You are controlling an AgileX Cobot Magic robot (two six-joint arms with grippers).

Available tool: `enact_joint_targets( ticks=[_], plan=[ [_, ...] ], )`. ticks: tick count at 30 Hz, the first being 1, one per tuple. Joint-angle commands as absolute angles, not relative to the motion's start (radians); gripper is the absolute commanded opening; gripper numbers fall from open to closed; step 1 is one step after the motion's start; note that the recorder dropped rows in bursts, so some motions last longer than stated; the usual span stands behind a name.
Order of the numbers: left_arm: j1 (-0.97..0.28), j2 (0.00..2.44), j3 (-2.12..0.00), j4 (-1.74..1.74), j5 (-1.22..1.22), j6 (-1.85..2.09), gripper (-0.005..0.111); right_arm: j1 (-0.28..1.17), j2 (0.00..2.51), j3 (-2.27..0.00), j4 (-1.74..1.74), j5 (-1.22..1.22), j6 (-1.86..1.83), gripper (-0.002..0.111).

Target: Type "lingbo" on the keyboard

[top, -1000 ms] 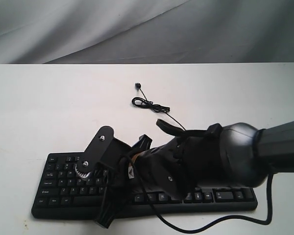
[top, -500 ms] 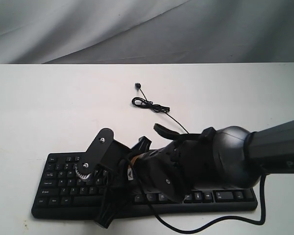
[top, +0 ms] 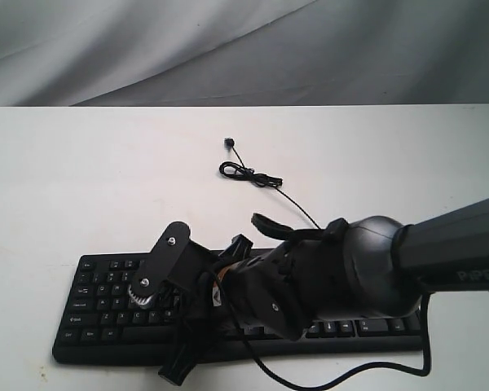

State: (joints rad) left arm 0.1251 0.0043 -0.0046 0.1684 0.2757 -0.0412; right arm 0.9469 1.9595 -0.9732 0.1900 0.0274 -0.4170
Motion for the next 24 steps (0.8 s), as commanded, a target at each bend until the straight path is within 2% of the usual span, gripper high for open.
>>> enact_joint_targets(
  ticks=[1, 12, 24],
  plan=[
    [0.118, 0.000, 0.000, 0.167, 0.266, -0.046, 0.000, 0.947, 1.960, -0.974, 0.198, 0.033, -0.412, 0.000],
    [0.118, 0.000, 0.000, 0.167, 0.266, -0.046, 0.000, 0.943, 1.904, -0.999, 0.184, 0.065, -0.412, 0.000],
    [0.118, 0.000, 0.000, 0.167, 0.266, -0.046, 0.000, 0.943, 2.008, -1.118, 0.157, 0.072, -0.419, 0.000]
  ],
)
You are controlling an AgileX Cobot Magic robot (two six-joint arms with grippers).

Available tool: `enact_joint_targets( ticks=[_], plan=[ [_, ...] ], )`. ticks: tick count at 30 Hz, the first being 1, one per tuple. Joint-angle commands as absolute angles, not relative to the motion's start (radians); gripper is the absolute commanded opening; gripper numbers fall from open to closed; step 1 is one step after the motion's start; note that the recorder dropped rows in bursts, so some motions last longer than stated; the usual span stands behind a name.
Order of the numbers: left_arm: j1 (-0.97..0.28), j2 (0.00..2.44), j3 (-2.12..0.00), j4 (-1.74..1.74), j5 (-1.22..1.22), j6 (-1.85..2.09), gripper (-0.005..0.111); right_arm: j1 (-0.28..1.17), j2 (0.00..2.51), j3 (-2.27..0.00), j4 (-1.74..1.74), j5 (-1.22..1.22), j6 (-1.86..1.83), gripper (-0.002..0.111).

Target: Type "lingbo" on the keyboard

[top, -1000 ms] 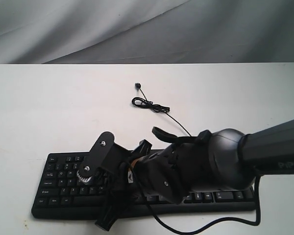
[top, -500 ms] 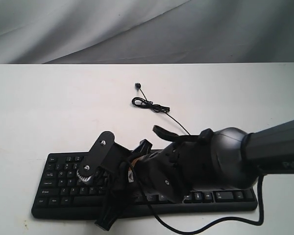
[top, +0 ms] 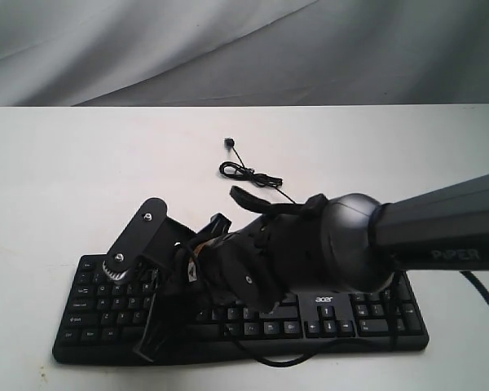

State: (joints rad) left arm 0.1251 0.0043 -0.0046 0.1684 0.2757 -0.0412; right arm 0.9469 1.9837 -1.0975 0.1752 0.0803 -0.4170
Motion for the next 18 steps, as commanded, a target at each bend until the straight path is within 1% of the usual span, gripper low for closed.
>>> enact_joint_targets(
  ticks=[1, 18],
  plan=[
    [0.118, 0.000, 0.000, 0.167, 0.266, -0.046, 0.000, 0.943, 2.010, -1.119, 0.157, 0.063, -0.419, 0.000],
    [0.118, 0.000, 0.000, 0.167, 0.266, -0.046, 0.000, 0.943, 2.044, -1.128, 0.157, 0.089, -0.419, 0.000]
  ],
)
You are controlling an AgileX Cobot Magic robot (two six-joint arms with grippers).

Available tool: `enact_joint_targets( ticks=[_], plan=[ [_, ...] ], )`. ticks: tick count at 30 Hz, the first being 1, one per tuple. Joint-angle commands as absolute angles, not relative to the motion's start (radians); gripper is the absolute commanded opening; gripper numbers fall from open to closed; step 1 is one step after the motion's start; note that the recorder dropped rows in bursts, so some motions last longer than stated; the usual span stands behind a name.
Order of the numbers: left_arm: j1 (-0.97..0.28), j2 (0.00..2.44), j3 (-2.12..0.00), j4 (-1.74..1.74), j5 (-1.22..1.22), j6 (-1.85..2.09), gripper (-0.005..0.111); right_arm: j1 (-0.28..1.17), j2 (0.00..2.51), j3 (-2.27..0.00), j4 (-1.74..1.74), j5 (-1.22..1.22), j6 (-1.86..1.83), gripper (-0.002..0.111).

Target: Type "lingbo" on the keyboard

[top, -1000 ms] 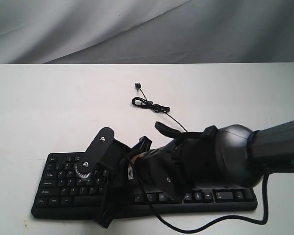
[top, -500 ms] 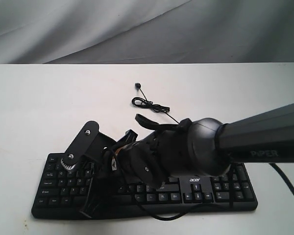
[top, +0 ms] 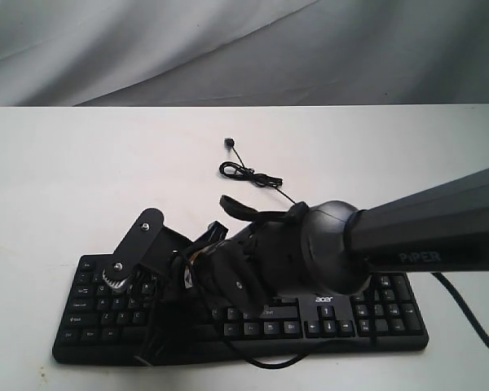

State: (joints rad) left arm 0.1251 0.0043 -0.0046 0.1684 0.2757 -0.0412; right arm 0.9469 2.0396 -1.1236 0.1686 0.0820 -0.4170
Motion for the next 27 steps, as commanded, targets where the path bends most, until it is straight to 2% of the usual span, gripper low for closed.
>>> enact_joint_targets(
  ticks=[1, 19, 27],
  plan=[
    [0.118, 0.000, 0.000, 0.167, 0.266, -0.046, 0.000, 0.943, 2.044, -1.128, 0.157, 0.089, -0.419, 0.000],
    [0.118, 0.000, 0.000, 0.167, 0.266, -0.046, 0.000, 0.943, 1.915, -1.066, 0.143, 0.129, -0.416, 0.000],
    [0.118, 0.000, 0.000, 0.167, 0.266, -0.046, 0.000, 0.972, 1.937, -1.010, 0.149, 0.025, -0.415, 0.000]
  ],
)
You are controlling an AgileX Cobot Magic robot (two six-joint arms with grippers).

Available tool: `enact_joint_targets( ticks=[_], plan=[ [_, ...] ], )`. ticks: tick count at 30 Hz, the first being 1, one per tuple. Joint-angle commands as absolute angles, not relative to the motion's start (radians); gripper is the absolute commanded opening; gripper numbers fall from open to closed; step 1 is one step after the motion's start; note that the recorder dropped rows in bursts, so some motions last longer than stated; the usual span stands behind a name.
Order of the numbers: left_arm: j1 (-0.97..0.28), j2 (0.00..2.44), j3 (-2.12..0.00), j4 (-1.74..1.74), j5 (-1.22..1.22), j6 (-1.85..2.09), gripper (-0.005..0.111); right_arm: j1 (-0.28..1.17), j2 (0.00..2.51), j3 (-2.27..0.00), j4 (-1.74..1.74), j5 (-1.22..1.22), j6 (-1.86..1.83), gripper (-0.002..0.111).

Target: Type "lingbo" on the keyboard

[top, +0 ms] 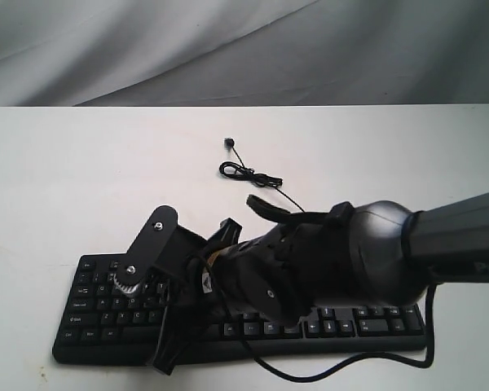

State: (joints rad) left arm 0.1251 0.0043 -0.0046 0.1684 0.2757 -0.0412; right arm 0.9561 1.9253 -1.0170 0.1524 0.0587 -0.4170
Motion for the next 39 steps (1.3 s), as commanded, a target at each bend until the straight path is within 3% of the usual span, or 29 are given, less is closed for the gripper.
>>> enact_joint_targets(
  ticks=[1, 39],
  plan=[
    [0.118, 0.000, 0.000, 0.167, 0.266, -0.046, 0.000, 0.976, 1.941, -1.010, 0.155, 0.025, -0.415, 0.000],
    [0.118, 0.000, 0.000, 0.167, 0.266, -0.046, 0.000, 0.975, 1.944, -1.010, 0.156, 0.010, -0.412, 0.000]
  ],
)
